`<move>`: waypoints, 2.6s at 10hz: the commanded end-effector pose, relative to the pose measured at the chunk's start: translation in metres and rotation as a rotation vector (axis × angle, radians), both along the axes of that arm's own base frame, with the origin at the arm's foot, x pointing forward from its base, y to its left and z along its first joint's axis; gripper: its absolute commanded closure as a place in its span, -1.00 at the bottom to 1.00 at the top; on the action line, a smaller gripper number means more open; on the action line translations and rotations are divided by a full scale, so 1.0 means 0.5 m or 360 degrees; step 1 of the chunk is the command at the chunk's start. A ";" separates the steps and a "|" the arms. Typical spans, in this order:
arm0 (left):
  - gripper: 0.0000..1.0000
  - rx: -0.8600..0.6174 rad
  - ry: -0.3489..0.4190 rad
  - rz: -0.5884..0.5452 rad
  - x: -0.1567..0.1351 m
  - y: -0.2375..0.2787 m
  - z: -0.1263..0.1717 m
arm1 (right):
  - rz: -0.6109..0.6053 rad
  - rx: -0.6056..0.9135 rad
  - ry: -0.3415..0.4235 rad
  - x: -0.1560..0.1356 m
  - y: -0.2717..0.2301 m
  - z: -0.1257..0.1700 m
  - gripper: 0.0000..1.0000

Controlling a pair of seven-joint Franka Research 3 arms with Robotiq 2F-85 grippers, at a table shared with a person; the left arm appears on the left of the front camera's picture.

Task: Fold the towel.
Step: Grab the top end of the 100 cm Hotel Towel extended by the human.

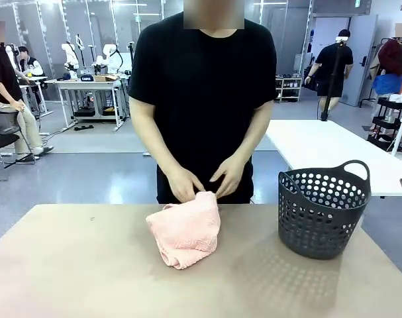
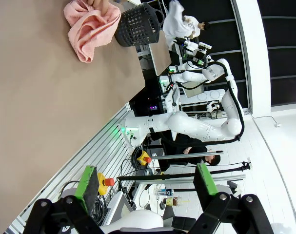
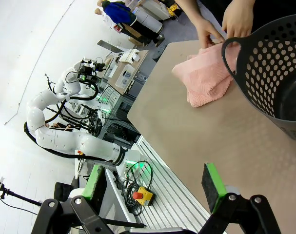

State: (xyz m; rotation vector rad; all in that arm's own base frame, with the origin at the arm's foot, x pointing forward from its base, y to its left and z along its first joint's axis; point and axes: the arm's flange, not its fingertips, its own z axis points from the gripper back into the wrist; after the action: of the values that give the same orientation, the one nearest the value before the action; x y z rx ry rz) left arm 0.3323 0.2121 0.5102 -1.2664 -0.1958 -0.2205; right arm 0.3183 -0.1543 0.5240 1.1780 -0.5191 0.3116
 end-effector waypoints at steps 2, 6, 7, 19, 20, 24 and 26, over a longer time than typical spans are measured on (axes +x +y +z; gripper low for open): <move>-1.00 -0.0008 -0.0006 -0.0015 -0.001 0.002 -0.001 | 0.0000 0.0016 -0.0011 0.002 0.000 0.003 -1.00; -1.00 -0.0008 -0.0006 -0.0015 -0.001 0.002 -0.001 | 0.0000 0.0016 -0.0011 0.002 0.000 0.003 -1.00; -1.00 -0.0008 -0.0006 -0.0015 -0.001 0.002 -0.001 | 0.0000 0.0016 -0.0011 0.002 0.000 0.003 -1.00; -1.00 -0.0008 -0.0006 -0.0015 -0.001 0.002 -0.001 | 0.0000 0.0016 -0.0011 0.002 0.000 0.003 -1.00; -1.00 -0.0008 -0.0006 -0.0015 -0.001 0.002 -0.001 | 0.0000 0.0016 -0.0011 0.002 0.000 0.003 -1.00; -1.00 -0.0008 -0.0006 -0.0015 -0.001 0.002 -0.001 | 0.0000 0.0016 -0.0011 0.002 0.000 0.003 -1.00; -1.00 -0.0008 -0.0006 -0.0015 -0.001 0.002 -0.001 | 0.0000 0.0016 -0.0011 0.002 0.000 0.003 -1.00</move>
State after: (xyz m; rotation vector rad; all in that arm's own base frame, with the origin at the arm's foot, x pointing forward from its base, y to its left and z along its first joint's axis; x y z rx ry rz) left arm 0.3323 0.2120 0.5102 -1.2664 -0.1956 -0.2206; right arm 0.3183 -0.1543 0.5240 1.1780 -0.5191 0.3116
